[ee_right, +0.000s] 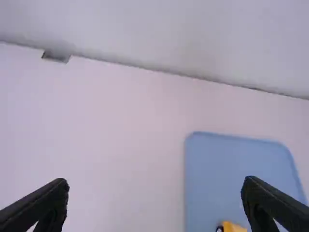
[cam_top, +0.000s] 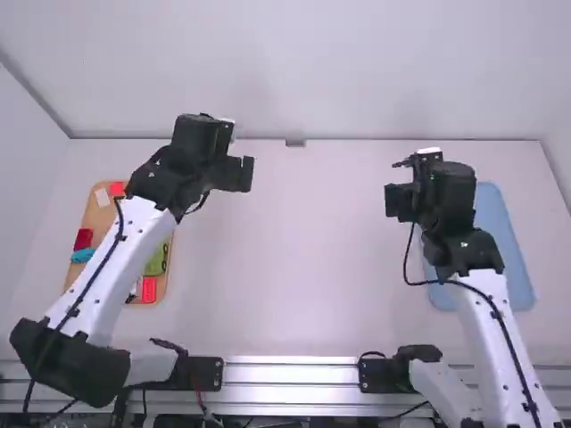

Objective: Assemble lego blocks to make yellow taxi

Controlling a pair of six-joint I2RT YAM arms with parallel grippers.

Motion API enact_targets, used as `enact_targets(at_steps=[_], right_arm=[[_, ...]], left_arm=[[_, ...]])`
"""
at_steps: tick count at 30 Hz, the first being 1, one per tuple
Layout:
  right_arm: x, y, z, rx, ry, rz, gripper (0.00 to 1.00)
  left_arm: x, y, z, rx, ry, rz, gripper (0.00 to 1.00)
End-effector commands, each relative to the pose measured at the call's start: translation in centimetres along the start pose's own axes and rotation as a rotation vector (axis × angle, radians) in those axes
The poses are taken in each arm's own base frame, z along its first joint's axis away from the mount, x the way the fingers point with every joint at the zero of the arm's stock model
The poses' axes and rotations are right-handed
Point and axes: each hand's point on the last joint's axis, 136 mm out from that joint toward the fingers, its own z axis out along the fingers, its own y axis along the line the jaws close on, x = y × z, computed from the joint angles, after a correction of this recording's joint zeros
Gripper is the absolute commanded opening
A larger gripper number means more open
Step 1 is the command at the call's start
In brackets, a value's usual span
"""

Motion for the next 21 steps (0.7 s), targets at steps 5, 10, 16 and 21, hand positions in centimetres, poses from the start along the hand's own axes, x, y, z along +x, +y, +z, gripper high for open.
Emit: enact_targets(at_steps=[5,10,16,21], right_arm=[[0.9,-1.1,-0.7,-0.008,-0.056,0.13,0.86],[0.9,-0.6,-1.7,-0.033,-0.145,0.196,0.78],[1.0,-0.6,-2.9,-0.022,-0.253,0.197,0.67],[1.3,-0.5,-4.3,-0.01,-0.37,0.196,0.55]], left_arm=[[0.0,2.6,-1.8,-0.024,-0.07,0.031,0.87],[-0.1,5.5,-3.1,-0.085,-0.149,-0.015,0.8],[0.0,8.8,-5.1,-0.164,-0.246,-0.066,0.7],[0.2,8.8,-6.8,-0.175,-0.35,-0.061,0.6]])
